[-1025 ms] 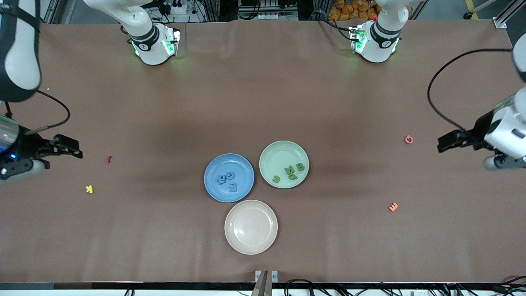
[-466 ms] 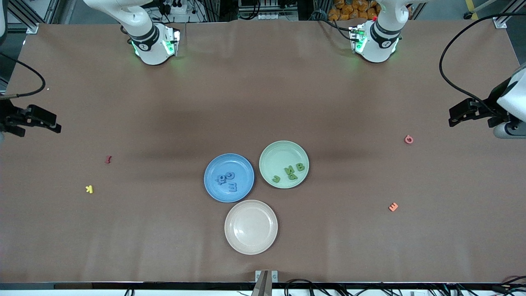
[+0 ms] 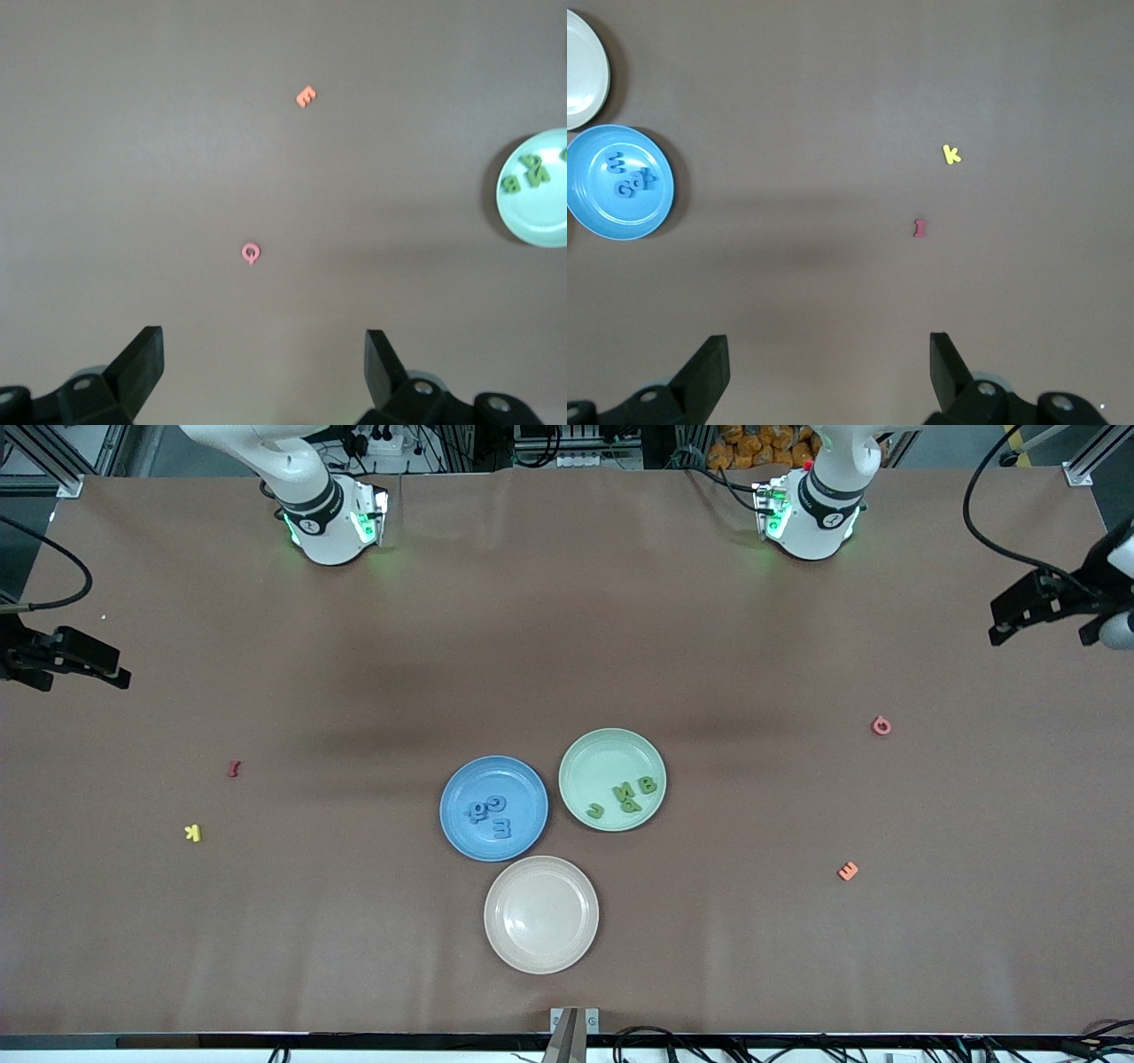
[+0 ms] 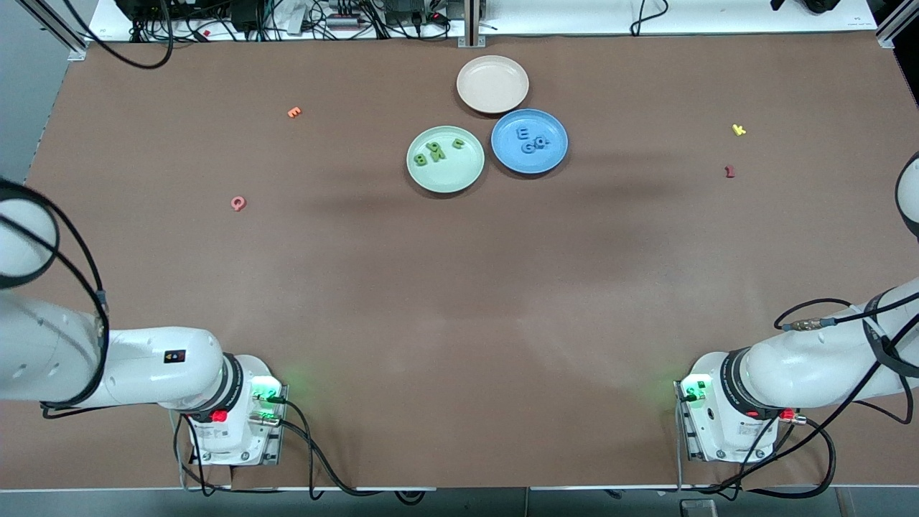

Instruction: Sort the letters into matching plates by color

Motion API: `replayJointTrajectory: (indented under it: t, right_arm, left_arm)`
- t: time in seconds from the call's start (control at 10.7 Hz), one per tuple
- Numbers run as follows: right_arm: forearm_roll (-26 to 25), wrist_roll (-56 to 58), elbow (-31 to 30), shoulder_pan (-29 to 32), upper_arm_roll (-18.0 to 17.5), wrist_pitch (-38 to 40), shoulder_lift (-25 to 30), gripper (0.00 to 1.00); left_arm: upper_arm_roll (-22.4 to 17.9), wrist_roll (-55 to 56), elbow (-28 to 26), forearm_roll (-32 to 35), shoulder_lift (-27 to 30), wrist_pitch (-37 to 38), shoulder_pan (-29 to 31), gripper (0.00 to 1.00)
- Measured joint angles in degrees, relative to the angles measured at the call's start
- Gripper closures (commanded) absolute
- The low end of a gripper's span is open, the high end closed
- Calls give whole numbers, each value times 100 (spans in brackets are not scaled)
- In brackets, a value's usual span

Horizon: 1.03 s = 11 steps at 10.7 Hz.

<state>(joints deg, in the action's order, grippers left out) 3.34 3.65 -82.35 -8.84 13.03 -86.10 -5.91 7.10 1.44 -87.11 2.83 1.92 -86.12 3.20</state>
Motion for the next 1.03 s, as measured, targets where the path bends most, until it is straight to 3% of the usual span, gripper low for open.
replayJointTrajectory:
  t: [0.28, 1.03]
  right_arm:
    - [-6, -347, 0, -75, -199, -24, -2, 0]
    - [-13, -403, 61, -77, -463, -175, -1, 0]
  left_arm:
    - [-4, 0, -549, -16, 315, -12, -5, 0]
    - [-57, -1, -514, -419, 232, -438, 9, 0]
